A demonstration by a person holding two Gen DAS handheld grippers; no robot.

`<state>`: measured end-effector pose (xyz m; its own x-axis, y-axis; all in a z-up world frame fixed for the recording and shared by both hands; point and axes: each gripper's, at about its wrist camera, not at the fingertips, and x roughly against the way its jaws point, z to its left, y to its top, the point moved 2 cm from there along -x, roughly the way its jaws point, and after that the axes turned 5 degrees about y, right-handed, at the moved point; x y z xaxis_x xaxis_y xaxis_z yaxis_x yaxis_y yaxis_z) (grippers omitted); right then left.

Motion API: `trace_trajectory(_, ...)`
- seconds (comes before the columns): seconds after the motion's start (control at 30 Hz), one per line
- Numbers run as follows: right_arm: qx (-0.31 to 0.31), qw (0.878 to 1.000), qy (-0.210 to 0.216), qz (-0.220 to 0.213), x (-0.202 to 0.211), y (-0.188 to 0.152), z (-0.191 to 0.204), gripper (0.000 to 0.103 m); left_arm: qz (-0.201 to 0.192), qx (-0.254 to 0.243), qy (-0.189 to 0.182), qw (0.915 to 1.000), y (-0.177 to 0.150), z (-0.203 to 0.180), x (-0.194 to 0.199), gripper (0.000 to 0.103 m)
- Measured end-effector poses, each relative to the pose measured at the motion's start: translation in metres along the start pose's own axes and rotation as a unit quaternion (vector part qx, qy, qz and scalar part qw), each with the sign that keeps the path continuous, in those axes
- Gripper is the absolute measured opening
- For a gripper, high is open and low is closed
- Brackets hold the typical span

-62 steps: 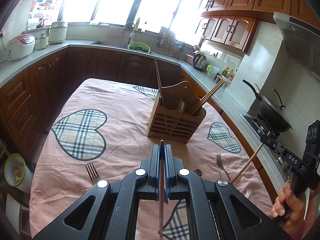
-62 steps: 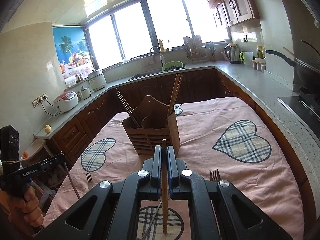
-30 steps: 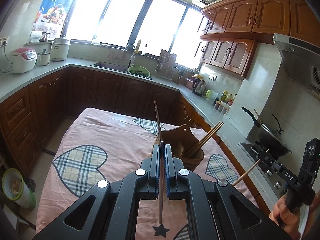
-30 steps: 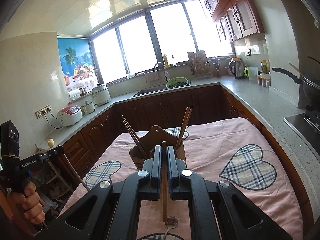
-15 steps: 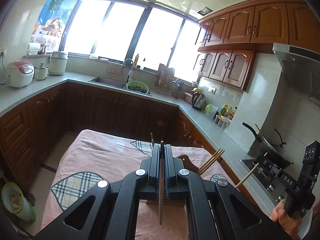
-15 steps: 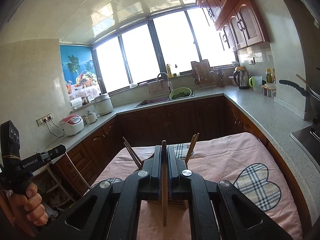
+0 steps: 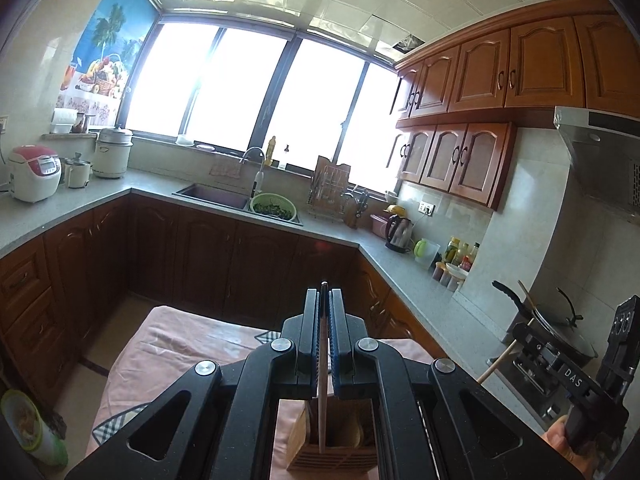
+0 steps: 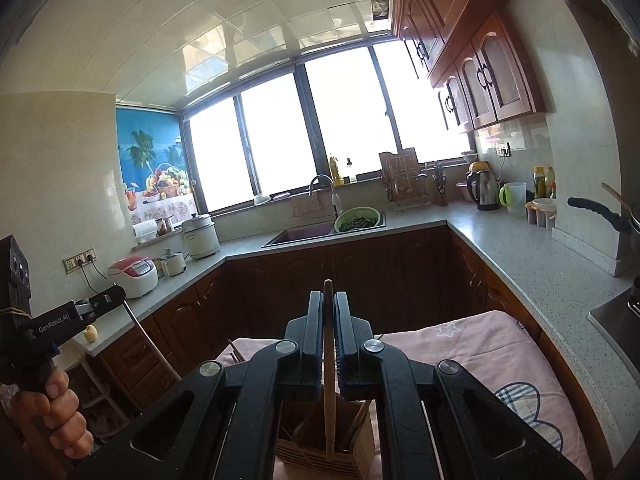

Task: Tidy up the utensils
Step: 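Lift and carry both held chopsticks up over the wooden holder, then lower the left tool's chopstick into the holder and open while the right tool releases its own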

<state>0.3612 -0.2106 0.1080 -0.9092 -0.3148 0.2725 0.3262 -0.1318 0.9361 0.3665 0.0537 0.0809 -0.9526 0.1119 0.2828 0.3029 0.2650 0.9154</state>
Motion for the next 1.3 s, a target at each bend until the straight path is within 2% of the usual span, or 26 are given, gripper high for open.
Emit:
trace_trajectory(0.37,-0.012,1.0,-0.011,0.0,-0.026,-0.006,-0.015,0.005,0.021,0.015,-0.007,0.9996,-0.014,0.004,-0.051,0.002)
trace_trajectory(0.63,-0.033,0.999,-0.014,0.012,-0.043,-0.022,-0.03,0.005,0.039,0.024,0.006,0.9989,-0.02,0.009,-0.085,0.002)
trace_trajectory(1.1,-0.063,0.996,-0.016,0.054,-0.064,-0.059,-0.043,0.005,0.096,0.017,0.019,0.995,-0.04,0.003,-0.114,0.002)
trace_trajectory(1.3,-0.073,0.995,-0.02,0.068,-0.071,-0.074,-0.047,0.005,0.103,0.011,0.023,0.9943,-0.038,0.001,-0.121,0.003)
